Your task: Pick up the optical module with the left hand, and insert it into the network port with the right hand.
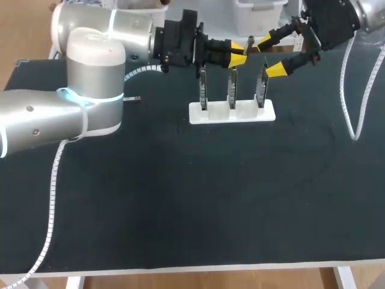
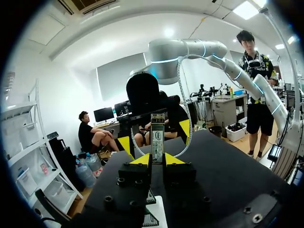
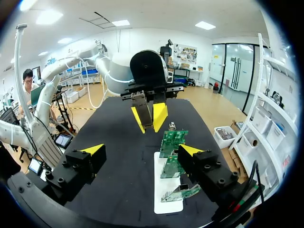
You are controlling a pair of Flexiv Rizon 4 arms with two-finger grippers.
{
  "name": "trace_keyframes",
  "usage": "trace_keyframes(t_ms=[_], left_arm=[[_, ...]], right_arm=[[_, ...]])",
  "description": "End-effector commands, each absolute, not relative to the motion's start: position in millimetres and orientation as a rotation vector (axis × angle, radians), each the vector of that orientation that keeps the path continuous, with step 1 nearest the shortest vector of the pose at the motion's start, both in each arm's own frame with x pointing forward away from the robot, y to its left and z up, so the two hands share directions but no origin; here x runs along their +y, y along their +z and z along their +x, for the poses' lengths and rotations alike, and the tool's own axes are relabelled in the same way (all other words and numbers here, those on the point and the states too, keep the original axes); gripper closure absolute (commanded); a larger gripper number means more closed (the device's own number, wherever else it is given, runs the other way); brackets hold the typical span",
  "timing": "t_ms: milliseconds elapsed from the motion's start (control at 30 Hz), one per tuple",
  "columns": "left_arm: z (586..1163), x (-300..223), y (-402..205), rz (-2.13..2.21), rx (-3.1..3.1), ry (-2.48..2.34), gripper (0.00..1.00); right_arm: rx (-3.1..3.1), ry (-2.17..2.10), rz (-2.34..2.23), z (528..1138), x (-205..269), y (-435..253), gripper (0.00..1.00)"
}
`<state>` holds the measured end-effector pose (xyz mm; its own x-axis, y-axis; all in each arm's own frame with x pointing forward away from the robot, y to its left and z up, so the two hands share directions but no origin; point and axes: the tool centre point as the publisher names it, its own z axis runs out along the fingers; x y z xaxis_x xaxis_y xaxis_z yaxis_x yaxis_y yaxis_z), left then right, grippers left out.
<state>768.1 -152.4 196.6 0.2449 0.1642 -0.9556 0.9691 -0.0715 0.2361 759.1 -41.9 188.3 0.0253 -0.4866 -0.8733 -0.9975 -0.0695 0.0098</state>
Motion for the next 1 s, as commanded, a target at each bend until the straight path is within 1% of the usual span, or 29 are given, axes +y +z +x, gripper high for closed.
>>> trace_keyframes(t_ms=[33, 733, 1000], left_arm=[[773.9, -156.4, 194.3, 1.497, 1.113, -1.000, 1.00], [771.0, -153.4, 199.0, 1.507, 1.109, -0.992, 1.00], [750.6, -155.1, 191.2, 1.467, 1.184, -0.992, 1.00]], right_arm=[[1.535, 0.966, -1.633, 757.7, -41.9, 188.7, 0.00], [1.535, 0.966, -1.633, 757.7, -41.9, 188.7, 0.00], [1.535, 0.966, -1.633, 757.7, -41.9, 188.7, 0.00]])
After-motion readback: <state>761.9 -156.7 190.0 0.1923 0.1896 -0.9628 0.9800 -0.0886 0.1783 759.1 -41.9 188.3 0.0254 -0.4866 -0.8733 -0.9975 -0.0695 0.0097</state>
